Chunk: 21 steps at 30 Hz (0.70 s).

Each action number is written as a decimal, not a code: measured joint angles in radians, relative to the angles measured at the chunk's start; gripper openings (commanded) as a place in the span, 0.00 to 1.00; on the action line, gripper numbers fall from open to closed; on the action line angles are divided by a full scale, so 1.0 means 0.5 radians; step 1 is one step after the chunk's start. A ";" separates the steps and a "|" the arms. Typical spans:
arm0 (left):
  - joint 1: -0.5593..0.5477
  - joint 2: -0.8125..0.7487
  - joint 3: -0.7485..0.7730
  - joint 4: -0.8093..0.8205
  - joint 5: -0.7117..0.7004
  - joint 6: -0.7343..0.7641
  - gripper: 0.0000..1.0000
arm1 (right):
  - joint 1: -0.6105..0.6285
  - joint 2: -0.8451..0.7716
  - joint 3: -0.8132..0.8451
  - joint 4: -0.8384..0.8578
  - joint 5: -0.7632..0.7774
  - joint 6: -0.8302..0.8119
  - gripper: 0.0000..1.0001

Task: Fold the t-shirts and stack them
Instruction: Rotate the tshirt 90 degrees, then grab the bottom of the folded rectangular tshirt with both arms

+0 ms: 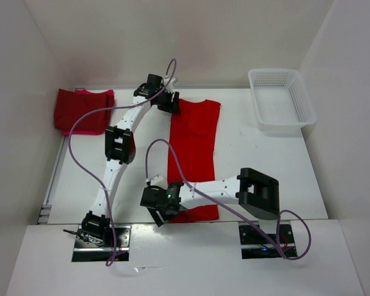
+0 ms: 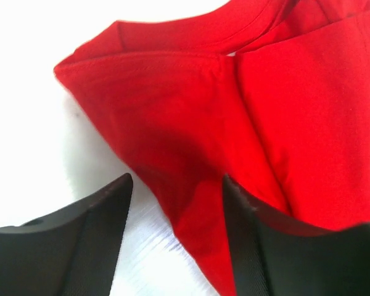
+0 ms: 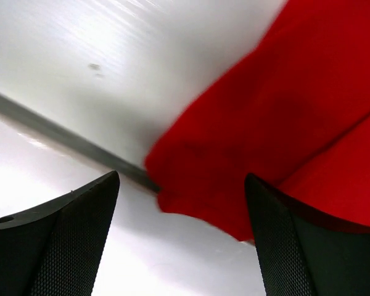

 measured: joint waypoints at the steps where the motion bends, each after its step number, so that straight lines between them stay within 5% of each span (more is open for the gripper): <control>1: 0.007 0.000 0.000 -0.014 0.000 -0.007 0.75 | 0.001 0.000 0.024 0.001 -0.003 0.001 0.88; 7: 0.050 -0.011 -0.002 -0.057 0.004 -0.013 0.95 | -0.073 -0.243 0.112 0.005 0.037 0.063 0.88; 11: 0.104 -0.178 -0.163 -0.129 -0.001 -0.009 0.98 | -0.255 -0.687 0.066 0.027 0.072 0.202 0.88; 21: 0.105 -1.955 -2.052 0.259 -0.182 0.207 0.99 | -0.453 -1.376 -0.659 -0.262 0.142 0.838 0.84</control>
